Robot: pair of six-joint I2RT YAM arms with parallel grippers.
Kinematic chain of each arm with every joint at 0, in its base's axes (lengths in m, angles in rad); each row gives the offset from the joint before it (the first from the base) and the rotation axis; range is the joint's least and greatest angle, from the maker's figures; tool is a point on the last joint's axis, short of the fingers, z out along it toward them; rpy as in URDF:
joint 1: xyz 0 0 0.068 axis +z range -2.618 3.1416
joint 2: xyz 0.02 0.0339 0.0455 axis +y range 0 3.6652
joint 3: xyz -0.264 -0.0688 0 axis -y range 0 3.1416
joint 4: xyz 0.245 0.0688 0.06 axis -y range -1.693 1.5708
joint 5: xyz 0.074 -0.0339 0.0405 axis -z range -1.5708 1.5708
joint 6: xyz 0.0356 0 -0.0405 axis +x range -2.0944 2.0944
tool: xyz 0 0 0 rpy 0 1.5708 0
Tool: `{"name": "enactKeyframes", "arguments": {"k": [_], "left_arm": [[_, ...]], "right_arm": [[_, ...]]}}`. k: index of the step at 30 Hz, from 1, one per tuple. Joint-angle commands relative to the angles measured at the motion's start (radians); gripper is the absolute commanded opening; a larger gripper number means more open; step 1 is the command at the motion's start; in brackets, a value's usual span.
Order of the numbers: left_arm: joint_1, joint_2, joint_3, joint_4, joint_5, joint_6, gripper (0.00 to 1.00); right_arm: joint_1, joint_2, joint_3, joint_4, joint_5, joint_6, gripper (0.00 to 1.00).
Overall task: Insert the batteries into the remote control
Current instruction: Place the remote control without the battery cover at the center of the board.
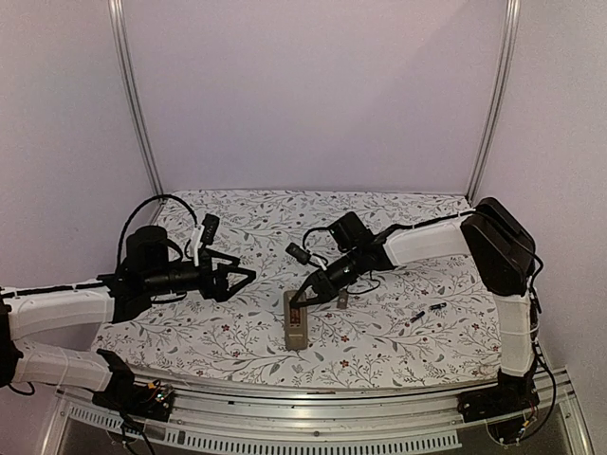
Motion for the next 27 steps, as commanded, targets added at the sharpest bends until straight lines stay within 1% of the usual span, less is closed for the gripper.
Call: {"name": "enactKeyframes", "arguments": {"k": [1,2,5,9,16,20,23,27], "left_arm": [[0.013,-0.017,-0.029,-0.019,-0.015,-0.018,1.00],[0.014,-0.016,-0.030,-0.017,-0.015,-0.020,1.00],[0.014,-0.013,-0.027,-0.010,-0.014,-0.022,1.00],[0.013,-0.005,-0.018,-0.003,-0.012,-0.019,1.00],[0.014,0.009,-0.017,0.004,-0.016,-0.020,1.00],[0.014,0.017,-0.016,0.007,-0.017,-0.021,1.00],[0.013,0.022,-0.014,0.015,-0.016,-0.022,1.00],[0.014,0.029,-0.021,0.033,-0.019,-0.021,1.00]], "right_arm": [[-0.005,0.048,0.047,-0.044,-0.057,0.046,0.09],[-0.007,0.063,0.049,-0.046,-0.049,0.059,0.14],[-0.016,0.093,0.048,-0.050,-0.031,0.088,0.24],[-0.034,0.117,0.053,-0.065,0.029,0.114,0.29],[-0.043,0.144,0.091,-0.102,0.106,0.124,0.51],[-0.044,0.133,0.099,-0.117,0.159,0.128,0.55],[-0.044,0.105,0.101,-0.131,0.239,0.123,0.60],[-0.044,0.052,0.127,-0.168,0.355,0.096,0.61]]}}
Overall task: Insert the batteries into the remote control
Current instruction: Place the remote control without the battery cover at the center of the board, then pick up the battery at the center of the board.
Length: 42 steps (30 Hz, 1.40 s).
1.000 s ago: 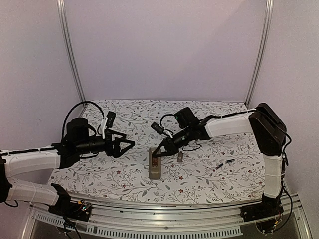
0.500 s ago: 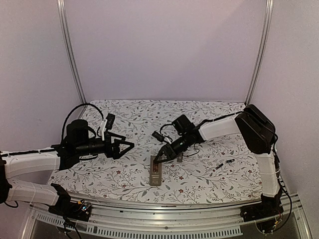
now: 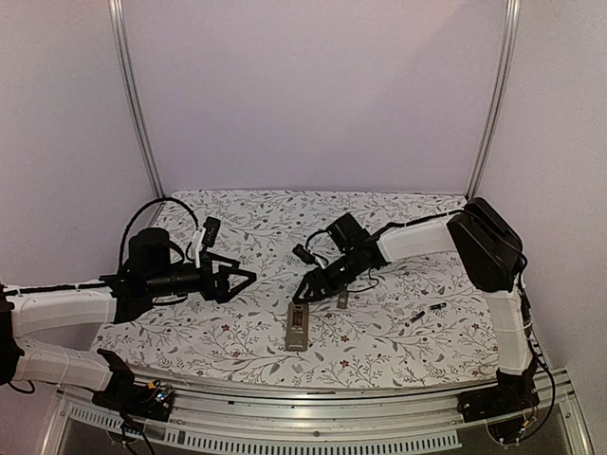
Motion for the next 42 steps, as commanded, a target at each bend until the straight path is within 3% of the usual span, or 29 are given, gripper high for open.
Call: {"name": "enactKeyframes", "arguments": {"k": [1,8,12,14,20,25,28,33,42], "left_arm": [[0.012,0.012,-0.010,0.031,-0.015,-0.002,1.00],[0.011,-0.010,-0.065,0.075,-0.021,0.031,1.00],[0.012,-0.030,-0.094,0.124,-0.003,0.036,1.00],[0.012,-0.039,-0.108,0.141,0.001,0.038,1.00],[0.018,-0.091,-0.163,0.180,-0.020,0.036,1.00],[0.034,-0.135,-0.223,0.175,-0.117,0.006,1.00],[0.043,-0.149,-0.243,0.186,-0.125,-0.004,1.00],[0.052,-0.164,-0.245,0.188,-0.120,0.005,1.00],[0.058,-0.163,-0.246,0.192,-0.122,0.002,1.00]], "right_arm": [[-0.005,-0.075,0.042,-0.080,0.196,-0.028,0.62],[-0.002,-0.288,0.039,-0.207,0.482,-0.134,0.67],[-0.004,-0.498,-0.140,-0.298,0.509,-0.415,0.71],[-0.005,-0.599,-0.209,-0.369,0.531,-0.660,0.73],[-0.059,-0.740,-0.379,-0.439,0.637,-1.054,0.74],[-0.125,-0.737,-0.436,-0.508,0.572,-1.160,0.75],[-0.127,-0.722,-0.487,-0.531,0.624,-1.272,0.75],[-0.136,-0.690,-0.535,-0.584,0.672,-1.317,0.75],[-0.149,-0.587,-0.546,-0.499,0.751,-1.358,0.70]]}}
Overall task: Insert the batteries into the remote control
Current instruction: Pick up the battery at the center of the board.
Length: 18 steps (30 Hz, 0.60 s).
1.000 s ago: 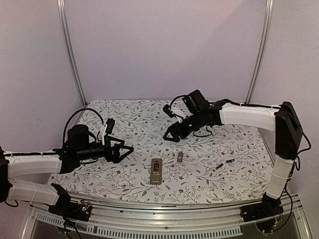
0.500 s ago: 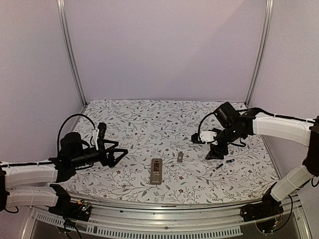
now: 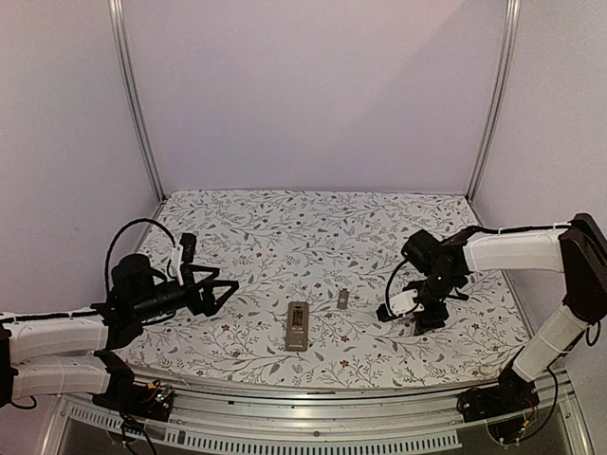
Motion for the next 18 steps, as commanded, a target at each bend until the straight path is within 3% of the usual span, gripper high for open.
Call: {"name": "enactKeyframes", "arguments": {"k": [1,5,9,18], "left_arm": [[0.016,-0.009,-0.012,0.015,-0.006,0.001,1.00],[0.017,-0.011,-0.013,0.016,-0.005,0.002,1.00],[0.017,-0.015,-0.012,0.013,-0.006,0.002,1.00],[0.016,-0.014,-0.011,0.014,-0.006,0.000,1.00]], "right_arm": [[-0.022,0.067,0.031,0.014,0.052,-0.042,0.69],[-0.046,0.127,0.046,0.020,0.053,-0.053,0.63],[-0.049,0.169,0.084,0.005,0.052,-0.039,0.50],[-0.051,0.168,0.087,-0.054,0.069,-0.043,0.39]]}}
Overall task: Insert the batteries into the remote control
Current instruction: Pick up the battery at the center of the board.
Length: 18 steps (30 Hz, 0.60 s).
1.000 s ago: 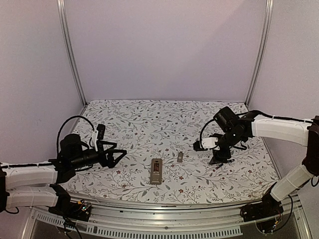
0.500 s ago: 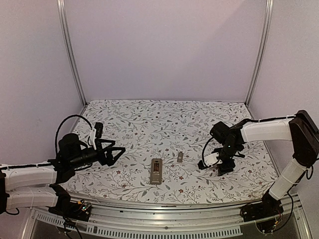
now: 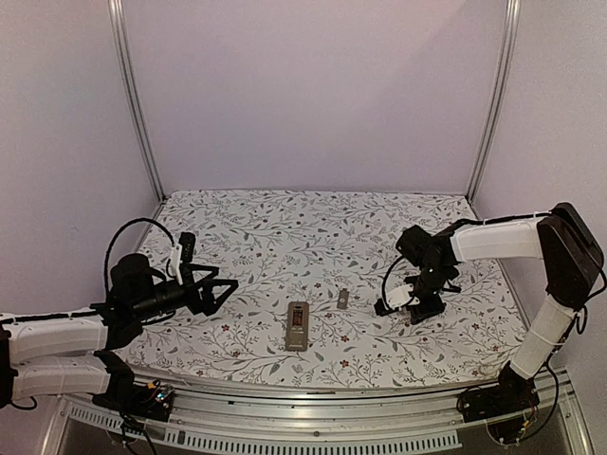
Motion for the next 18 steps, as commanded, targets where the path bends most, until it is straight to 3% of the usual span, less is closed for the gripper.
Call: {"name": "enactKeyframes", "arguments": {"k": [1,11,16,18], "left_arm": [[0.013,-0.008,-0.011,0.009,-0.004,0.000,1.00],[0.013,-0.001,-0.011,0.014,-0.004,-0.001,1.00],[0.012,-0.006,-0.009,0.008,-0.007,0.000,1.00],[0.013,-0.006,-0.009,0.005,-0.009,0.002,1.00]], "right_arm": [[-0.007,0.027,-0.009,-0.040,0.033,-0.006,0.40],[-0.007,0.012,-0.011,-0.053,0.024,-0.010,0.38],[-0.007,0.049,0.024,-0.078,-0.009,0.000,0.13],[-0.006,0.052,0.042,-0.086,-0.011,0.009,0.09]]}}
